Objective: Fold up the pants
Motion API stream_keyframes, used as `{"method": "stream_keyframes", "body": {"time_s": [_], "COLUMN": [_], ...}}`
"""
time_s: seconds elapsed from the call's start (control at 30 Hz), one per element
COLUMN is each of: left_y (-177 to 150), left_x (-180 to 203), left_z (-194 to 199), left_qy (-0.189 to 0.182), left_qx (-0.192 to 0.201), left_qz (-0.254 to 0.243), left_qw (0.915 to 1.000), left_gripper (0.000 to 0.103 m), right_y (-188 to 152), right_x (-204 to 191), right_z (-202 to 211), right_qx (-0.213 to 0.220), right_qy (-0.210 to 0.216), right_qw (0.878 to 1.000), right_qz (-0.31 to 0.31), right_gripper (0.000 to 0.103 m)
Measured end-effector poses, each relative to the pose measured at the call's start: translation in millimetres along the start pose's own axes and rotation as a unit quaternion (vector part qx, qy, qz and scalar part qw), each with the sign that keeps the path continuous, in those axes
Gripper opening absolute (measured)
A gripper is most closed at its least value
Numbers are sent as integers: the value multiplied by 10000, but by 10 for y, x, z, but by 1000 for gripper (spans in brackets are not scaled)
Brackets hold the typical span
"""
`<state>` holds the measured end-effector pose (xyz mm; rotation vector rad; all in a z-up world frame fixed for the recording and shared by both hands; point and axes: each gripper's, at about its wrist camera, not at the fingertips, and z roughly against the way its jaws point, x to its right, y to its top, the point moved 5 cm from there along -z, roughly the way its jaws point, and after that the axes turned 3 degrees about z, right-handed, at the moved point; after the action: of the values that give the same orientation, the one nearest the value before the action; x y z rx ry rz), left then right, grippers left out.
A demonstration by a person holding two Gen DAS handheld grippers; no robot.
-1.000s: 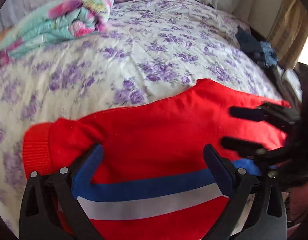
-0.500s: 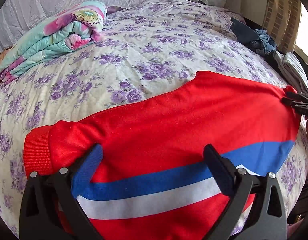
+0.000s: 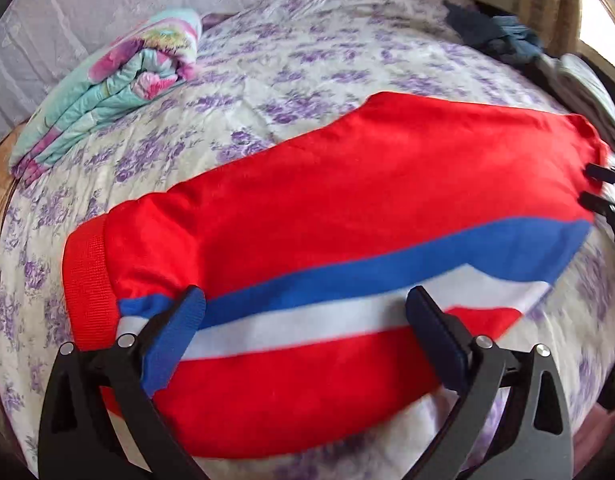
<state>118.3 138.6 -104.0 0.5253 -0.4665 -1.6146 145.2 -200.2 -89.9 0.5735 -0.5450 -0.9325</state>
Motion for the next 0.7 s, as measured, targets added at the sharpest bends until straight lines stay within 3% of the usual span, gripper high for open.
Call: {"method": "stream_keyframes", "body": {"time_s": [0.17, 0.27, 0.33, 0.4, 0.47, 0.5, 0.57, 0.7], "left_y": [42, 178, 180, 83, -46, -83, -77, 114], "left_x": [-134, -81, -38, -89, -78, -39, -6, 134], "left_z": [331, 450, 334, 107, 44, 82, 153, 305], "left_qy": [-152, -348, -201, 63, 128, 264, 415, 100], "left_qx": [96, 419, 285, -96, 73, 160, 152, 195], "left_qz": [307, 397, 341, 378, 162, 30, -25, 93], "left_qw": [9994, 9977, 9988, 9992, 9998, 9995, 9990, 9997], "left_gripper": [98, 98, 98, 98, 98, 98, 98, 98], "right_y": [1, 252, 380, 357, 155, 104, 18, -11], "right_x": [278, -36, -304, -450, -491, -459, -335, 79], "right_z": [197, 312, 279, 121, -79, -32, 78, 274], "right_qx": [-47, 495, 650, 396, -36, 137, 57, 193], "right_qy": [-135, 550, 796, 645, 527, 619, 841, 361], "right_qw": [9979, 9959, 9944, 9971, 9984, 9979, 9964, 9979], "right_qz": [-634, -516, -233, 37, 206, 136, -62, -497], "right_gripper": [72, 72, 73, 74, 75, 77, 77, 77]}}
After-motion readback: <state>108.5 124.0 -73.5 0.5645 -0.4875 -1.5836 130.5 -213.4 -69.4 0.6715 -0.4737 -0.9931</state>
